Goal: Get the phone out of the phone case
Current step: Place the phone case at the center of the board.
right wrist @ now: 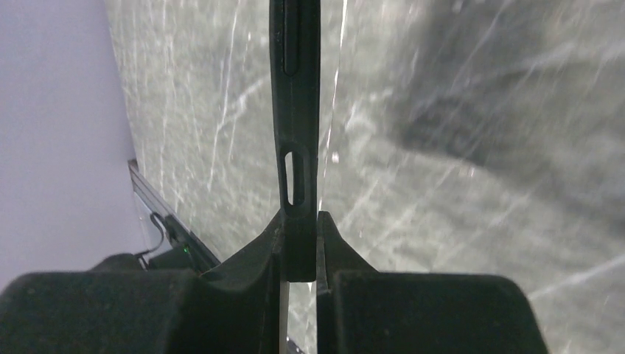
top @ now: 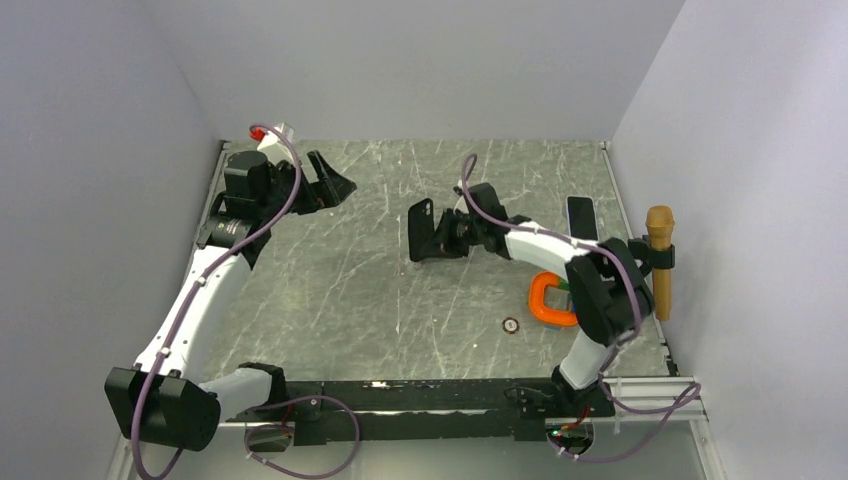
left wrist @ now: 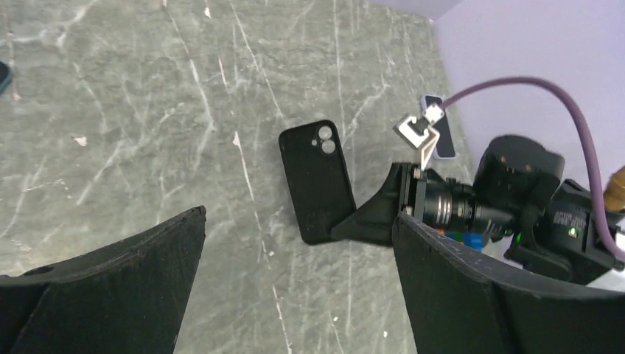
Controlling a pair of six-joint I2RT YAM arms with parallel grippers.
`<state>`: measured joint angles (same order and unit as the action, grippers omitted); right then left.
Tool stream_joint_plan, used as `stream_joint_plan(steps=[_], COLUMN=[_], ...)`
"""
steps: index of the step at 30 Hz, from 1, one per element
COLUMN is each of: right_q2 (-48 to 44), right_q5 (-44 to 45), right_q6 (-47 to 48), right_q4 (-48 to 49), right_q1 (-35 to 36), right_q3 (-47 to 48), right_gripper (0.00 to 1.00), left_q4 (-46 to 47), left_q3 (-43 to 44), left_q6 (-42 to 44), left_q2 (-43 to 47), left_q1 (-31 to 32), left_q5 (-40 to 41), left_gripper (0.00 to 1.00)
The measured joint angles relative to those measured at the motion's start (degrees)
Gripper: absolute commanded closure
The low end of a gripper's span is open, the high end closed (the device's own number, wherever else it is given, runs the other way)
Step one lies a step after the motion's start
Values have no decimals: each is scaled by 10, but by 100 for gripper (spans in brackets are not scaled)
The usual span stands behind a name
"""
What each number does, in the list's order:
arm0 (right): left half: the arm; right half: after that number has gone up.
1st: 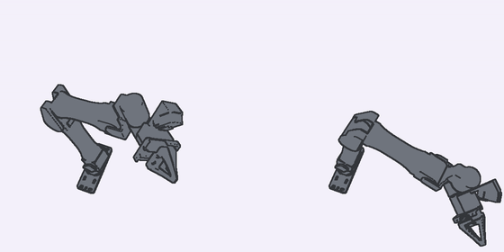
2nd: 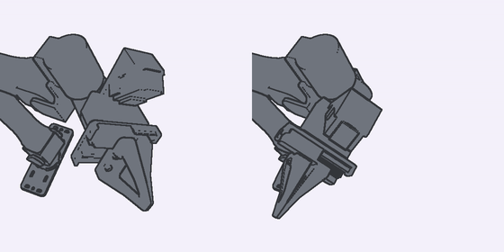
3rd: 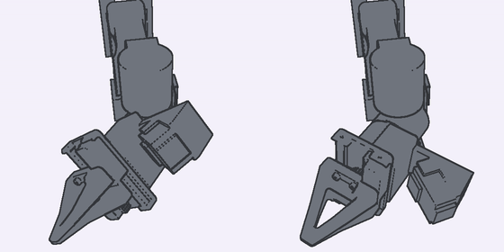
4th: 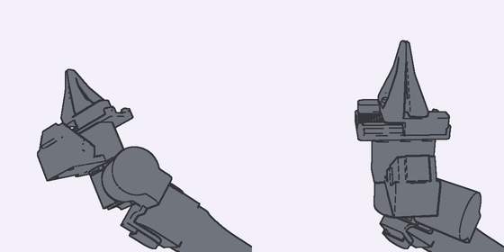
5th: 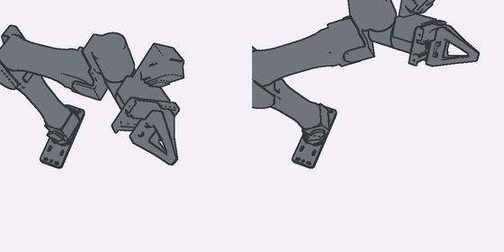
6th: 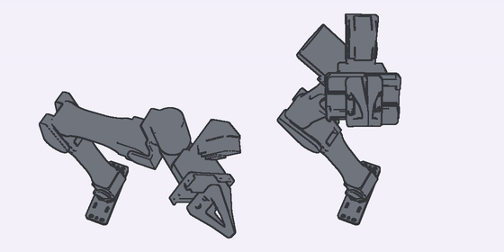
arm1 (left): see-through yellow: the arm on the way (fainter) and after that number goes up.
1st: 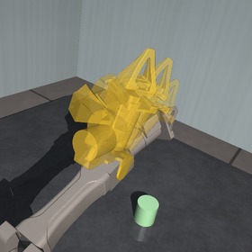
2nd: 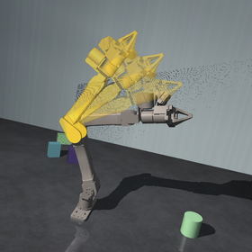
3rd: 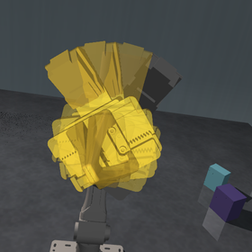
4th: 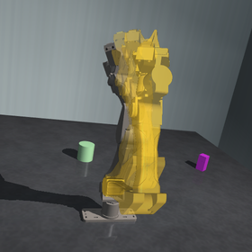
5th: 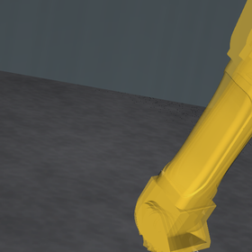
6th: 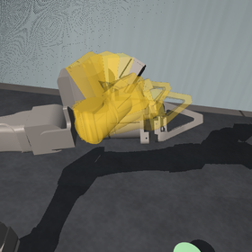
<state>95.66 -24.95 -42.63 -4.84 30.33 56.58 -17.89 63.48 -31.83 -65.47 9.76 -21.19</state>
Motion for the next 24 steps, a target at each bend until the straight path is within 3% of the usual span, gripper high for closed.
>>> stream_joint_plan(steps=[6,12,15,17,19,24], right_q2=[101,144,153,157,158,143], right_q5=[-57,-86,-89,-92,-93,-76], right_q6=[-4,-30,-43,-54,-59,-45], right_q4=[5,28,49,70,84,69], right_q1=[-30,-27,-25,-24,-21,-9], right_q3=[85,97,94,86,74,28], right_gripper=[99,94,77,55,40,25], left_q4=[-11,-25,-24,-24,-21,-17], left_q3=[-2,-16,-28,-35,-38,-42], left_q6=[70,104,111,112,112,111], left_q2=[-1,1,11,17,20,23], left_q1=[2,2,-3,-9,-17,-27], left_q5=[43,61,60,59,55,49], left_gripper=[1,1,1,1,1,1])
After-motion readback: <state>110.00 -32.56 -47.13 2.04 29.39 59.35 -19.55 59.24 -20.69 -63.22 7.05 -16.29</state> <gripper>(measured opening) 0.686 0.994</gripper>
